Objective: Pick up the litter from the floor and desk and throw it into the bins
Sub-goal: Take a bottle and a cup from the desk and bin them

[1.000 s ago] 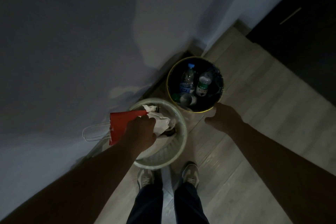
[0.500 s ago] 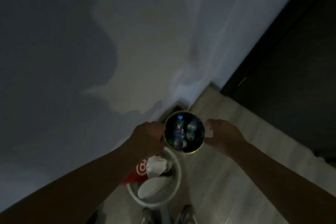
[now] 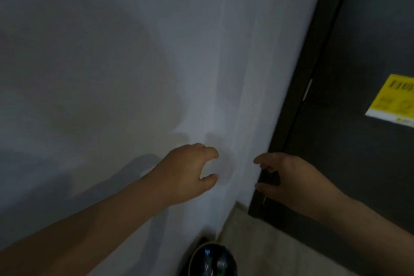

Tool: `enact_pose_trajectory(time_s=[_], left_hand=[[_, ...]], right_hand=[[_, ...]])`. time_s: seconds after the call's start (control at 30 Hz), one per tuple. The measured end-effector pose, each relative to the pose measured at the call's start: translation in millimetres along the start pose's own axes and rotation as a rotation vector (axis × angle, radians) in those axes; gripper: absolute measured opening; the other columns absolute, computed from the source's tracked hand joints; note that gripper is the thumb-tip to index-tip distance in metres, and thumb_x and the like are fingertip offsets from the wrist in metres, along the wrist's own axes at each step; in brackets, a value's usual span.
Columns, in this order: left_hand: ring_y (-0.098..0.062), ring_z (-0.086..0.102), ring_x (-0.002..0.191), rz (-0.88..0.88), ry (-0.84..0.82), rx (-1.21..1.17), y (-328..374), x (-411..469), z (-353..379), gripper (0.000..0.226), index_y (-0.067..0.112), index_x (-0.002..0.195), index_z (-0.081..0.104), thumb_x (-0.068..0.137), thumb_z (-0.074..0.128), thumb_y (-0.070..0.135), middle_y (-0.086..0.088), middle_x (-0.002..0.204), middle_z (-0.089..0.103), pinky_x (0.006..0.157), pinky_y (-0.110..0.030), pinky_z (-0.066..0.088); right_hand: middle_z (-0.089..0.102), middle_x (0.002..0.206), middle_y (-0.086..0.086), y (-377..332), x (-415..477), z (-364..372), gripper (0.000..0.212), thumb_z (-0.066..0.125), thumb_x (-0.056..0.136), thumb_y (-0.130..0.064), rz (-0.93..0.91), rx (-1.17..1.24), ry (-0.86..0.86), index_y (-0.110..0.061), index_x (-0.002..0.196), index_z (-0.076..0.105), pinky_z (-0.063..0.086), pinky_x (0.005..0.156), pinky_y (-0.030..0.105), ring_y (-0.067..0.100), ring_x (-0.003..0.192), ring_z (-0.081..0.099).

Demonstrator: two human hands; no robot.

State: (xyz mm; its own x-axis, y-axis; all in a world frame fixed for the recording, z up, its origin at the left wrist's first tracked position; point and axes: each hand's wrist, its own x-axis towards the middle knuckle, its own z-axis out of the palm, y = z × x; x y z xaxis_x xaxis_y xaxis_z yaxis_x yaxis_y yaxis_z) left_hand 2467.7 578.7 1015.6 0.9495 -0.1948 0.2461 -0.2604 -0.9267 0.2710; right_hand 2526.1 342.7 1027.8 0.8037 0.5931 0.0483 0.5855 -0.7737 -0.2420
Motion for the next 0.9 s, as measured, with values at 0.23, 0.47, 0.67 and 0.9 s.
enact_pose_trajectory(time_s=[0.23, 0.47, 0.67, 0.9], left_hand=[[0.004, 0.05, 0.104, 0.105, 0.245, 0.119, 60, 10, -137, 0.06, 0.032, 0.129, 0.052, 0.078, 0.04, 0.063, 0.016, 0.12, 0.057, 0.082, -0.001, 0.026], [0.009, 0.047, 0.102, 0.106, 0.407, 0.258, 115, 16, -209, 0.056, 0.035, 0.128, 0.052, 0.078, 0.043, 0.059, 0.021, 0.119, 0.055, 0.072, 0.005, 0.028], [0.021, 0.047, 0.092, 0.013, 0.53, 0.358, 158, 18, -234, 0.055, 0.039, 0.125, 0.052, 0.08, 0.042, 0.067, 0.032, 0.11, 0.047, 0.074, 0.005, 0.029], [0.03, 0.041, 0.091, -0.151, 0.56, 0.462, 202, 3, -235, 0.042, 0.041, 0.127, 0.048, 0.087, 0.055, 0.051, 0.032, 0.11, 0.043, 0.075, 0.007, 0.028]], right_hand=[[0.052, 0.123, -0.022, -36, -27, -127, 0.057, 0.065, 0.082, -0.05, -0.115, -0.038, 0.276, -0.041, 0.133, 0.043, 0.045, 0.093, 0.015, -0.005, 0.105, 0.051], [0.049, 0.122, -0.026, -39, -39, -214, 0.055, 0.062, 0.083, -0.052, -0.258, -0.053, 0.438, -0.044, 0.134, 0.041, 0.037, 0.087, 0.006, -0.008, 0.105, 0.047], [0.048, 0.118, -0.031, -23, -44, -260, 0.052, 0.062, 0.084, -0.052, -0.443, 0.013, 0.495, -0.046, 0.132, 0.042, 0.037, 0.088, 0.003, -0.01, 0.107, 0.047], [0.053, 0.114, -0.03, -16, -27, -269, 0.048, 0.06, 0.082, -0.055, -0.673, 0.108, 0.499, -0.045, 0.127, 0.048, 0.043, 0.095, 0.016, -0.01, 0.105, 0.049]])
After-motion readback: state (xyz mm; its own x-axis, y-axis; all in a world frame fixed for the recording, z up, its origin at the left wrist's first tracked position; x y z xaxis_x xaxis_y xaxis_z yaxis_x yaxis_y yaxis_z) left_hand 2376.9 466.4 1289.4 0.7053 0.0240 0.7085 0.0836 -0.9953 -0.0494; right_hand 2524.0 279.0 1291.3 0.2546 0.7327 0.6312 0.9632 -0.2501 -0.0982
